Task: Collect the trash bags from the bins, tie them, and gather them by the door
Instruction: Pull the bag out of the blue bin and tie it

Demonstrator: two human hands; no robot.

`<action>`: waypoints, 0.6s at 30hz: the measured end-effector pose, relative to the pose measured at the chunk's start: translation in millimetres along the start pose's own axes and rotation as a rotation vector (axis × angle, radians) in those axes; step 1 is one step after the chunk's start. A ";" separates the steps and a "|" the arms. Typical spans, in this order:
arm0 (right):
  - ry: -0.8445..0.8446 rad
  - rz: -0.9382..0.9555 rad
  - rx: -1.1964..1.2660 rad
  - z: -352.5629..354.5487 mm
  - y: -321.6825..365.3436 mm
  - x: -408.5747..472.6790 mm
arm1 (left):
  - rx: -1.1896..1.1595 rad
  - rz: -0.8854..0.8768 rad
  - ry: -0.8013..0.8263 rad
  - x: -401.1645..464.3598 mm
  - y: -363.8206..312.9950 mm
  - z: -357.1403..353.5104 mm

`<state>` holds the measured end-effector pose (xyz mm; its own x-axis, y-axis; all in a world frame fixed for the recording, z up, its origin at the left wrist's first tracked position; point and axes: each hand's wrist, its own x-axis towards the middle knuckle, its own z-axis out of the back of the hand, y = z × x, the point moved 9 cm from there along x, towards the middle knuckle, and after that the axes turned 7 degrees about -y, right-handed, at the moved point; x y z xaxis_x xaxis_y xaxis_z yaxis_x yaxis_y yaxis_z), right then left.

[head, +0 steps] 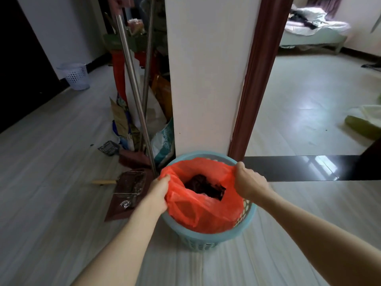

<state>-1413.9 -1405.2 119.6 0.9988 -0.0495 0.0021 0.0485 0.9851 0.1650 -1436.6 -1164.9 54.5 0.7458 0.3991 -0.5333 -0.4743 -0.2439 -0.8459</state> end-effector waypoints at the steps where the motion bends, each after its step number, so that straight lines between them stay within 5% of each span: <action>1: 0.022 -0.122 0.158 -0.9 -9.5 2.1 | 0.013 0.028 0.028 -0.5 0.8 -1.4; 8: -0.190 -0.315 0.967 39.4 -21.9 9.3 | 0.103 -0.428 0.033 -61.1 -84.9 -8.0; 18: -0.609 -0.145 1.049 216.9 -37.7 -53.9 | 0.114 -0.748 0.350 -203.8 -172.5 -47.5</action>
<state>-1471.8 -1475.4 327.1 0.8033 -0.4939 0.3329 -0.1541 0.3675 0.9172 -1484.6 -1246.1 308.7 0.9762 0.1176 0.1821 0.1741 0.0747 -0.9819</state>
